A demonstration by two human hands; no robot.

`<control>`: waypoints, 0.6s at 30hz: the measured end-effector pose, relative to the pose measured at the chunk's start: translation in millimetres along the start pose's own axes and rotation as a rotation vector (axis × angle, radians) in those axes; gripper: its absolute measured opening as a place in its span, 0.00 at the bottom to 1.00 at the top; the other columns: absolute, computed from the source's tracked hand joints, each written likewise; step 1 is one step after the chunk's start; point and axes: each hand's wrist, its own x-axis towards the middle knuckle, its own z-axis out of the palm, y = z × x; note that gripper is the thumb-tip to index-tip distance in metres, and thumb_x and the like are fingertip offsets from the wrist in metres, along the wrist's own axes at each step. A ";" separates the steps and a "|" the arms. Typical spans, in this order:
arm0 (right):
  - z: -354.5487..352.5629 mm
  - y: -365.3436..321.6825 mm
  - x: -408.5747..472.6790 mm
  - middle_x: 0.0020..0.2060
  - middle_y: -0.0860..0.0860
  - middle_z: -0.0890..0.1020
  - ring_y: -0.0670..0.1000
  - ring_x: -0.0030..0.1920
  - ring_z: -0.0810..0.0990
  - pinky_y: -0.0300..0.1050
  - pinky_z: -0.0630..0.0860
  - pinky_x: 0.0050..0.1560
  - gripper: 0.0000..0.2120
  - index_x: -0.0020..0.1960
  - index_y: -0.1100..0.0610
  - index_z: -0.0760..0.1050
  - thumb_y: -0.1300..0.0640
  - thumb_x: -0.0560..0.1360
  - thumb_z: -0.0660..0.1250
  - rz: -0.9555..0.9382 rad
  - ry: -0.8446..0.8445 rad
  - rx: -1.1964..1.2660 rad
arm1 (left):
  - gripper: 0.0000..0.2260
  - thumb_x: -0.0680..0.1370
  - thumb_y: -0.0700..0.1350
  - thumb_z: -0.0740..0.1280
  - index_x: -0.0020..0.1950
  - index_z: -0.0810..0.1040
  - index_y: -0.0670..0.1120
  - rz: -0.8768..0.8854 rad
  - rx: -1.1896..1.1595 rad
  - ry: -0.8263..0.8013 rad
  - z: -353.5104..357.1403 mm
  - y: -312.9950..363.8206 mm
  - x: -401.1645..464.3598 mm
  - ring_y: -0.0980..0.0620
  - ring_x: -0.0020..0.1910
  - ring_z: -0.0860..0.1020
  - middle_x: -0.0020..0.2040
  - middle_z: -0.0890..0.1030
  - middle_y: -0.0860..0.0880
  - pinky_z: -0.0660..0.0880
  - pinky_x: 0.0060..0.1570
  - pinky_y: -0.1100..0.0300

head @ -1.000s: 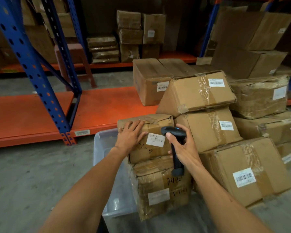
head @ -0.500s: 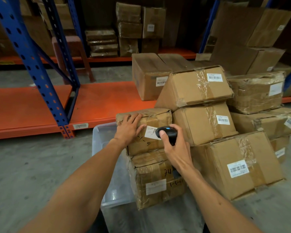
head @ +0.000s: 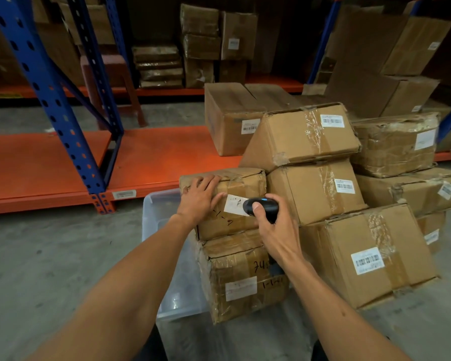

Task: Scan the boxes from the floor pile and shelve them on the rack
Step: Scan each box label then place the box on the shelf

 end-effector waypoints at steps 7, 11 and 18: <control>0.3 -1.4 -1.8 0.49 0.40 0.80 0.40 0.47 0.81 0.25 0.73 0.40 0.16 0.66 0.43 0.70 0.43 0.80 0.67 0.016 -0.003 -0.006 | 0.30 0.79 0.66 0.48 0.76 0.63 0.53 -0.003 -0.013 -0.015 -4.0 1.8 -1.9 0.46 0.71 0.64 0.74 0.68 0.52 0.71 0.62 0.35; 2.7 -2.9 -1.5 0.49 0.39 0.80 0.39 0.46 0.80 0.24 0.72 0.40 0.17 0.67 0.44 0.71 0.43 0.81 0.67 0.025 -0.008 -0.017 | 0.30 0.79 0.66 0.49 0.76 0.64 0.52 0.000 -0.022 -0.011 -5.7 3.3 -3.2 0.45 0.70 0.64 0.74 0.68 0.51 0.71 0.62 0.35; 8.2 3.0 1.4 0.52 0.43 0.80 0.46 0.52 0.80 0.36 0.74 0.47 0.18 0.66 0.38 0.67 0.39 0.79 0.68 0.071 -0.041 -0.043 | 0.32 0.79 0.67 0.46 0.76 0.66 0.51 -0.001 -0.009 -0.007 -5.3 2.5 -4.1 0.43 0.70 0.66 0.73 0.70 0.50 0.71 0.61 0.33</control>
